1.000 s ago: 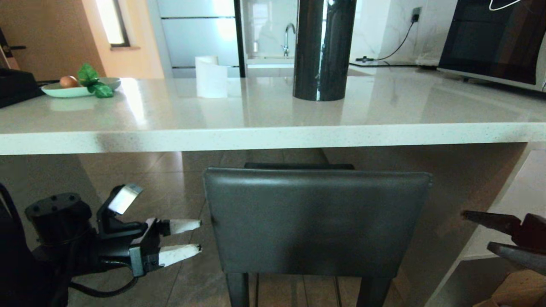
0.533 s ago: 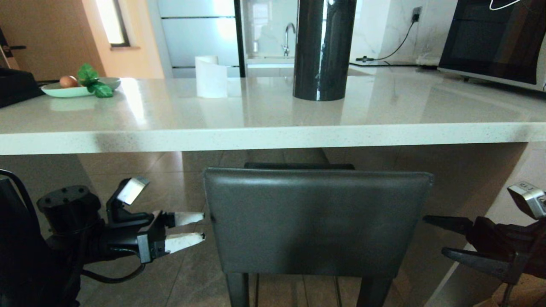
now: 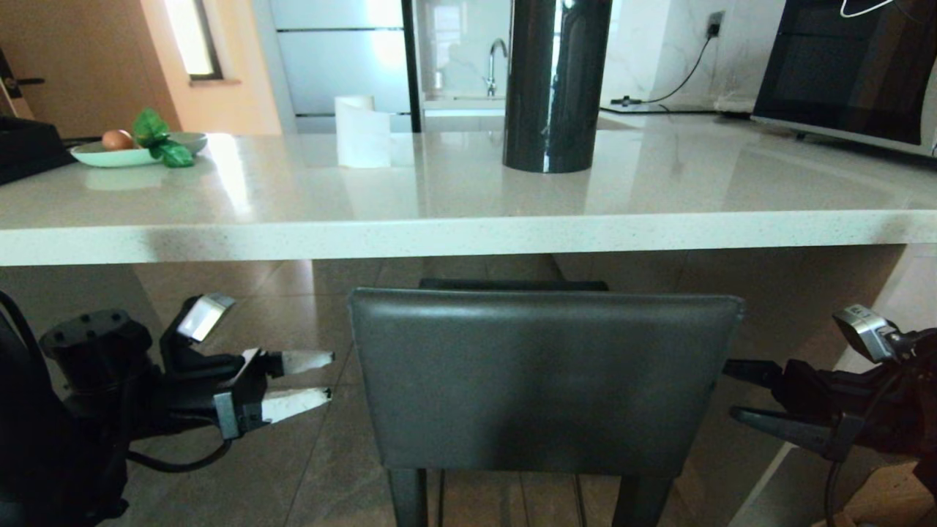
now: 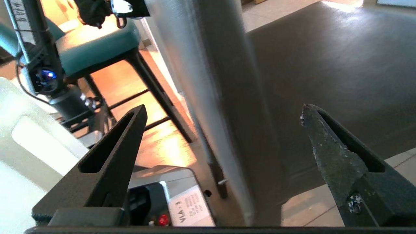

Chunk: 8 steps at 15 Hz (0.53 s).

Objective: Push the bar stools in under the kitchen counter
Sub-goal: Pull the gray chair out from under the dining table

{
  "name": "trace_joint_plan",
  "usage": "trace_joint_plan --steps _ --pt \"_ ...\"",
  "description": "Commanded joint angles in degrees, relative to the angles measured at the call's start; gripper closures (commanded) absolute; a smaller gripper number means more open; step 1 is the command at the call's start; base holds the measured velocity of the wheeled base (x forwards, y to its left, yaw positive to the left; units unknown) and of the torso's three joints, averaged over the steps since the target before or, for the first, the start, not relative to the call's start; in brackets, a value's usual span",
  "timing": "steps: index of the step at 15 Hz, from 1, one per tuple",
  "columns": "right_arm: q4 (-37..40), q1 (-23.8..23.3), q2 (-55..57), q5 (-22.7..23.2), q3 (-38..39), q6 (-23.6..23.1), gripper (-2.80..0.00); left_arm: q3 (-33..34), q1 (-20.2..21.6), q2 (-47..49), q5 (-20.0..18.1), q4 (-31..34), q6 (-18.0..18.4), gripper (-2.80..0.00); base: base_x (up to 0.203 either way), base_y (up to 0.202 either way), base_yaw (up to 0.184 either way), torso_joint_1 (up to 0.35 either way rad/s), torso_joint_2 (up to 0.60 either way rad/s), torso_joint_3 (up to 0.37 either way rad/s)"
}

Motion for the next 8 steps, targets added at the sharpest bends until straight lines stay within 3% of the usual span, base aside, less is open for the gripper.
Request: trace_joint_plan --steps 1,8 --pt "-0.49 0.41 0.80 0.46 -1.62 0.27 -2.80 -1.51 -0.16 0.78 -0.42 -0.49 1.19 -2.80 0.000 0.000 0.000 0.000 0.00 0.000" --pt "-0.49 2.69 5.84 -1.57 -5.73 0.38 -2.80 -9.88 -3.29 8.88 -0.30 -0.49 3.66 -2.80 0.000 0.000 0.000 0.000 0.00 0.000"
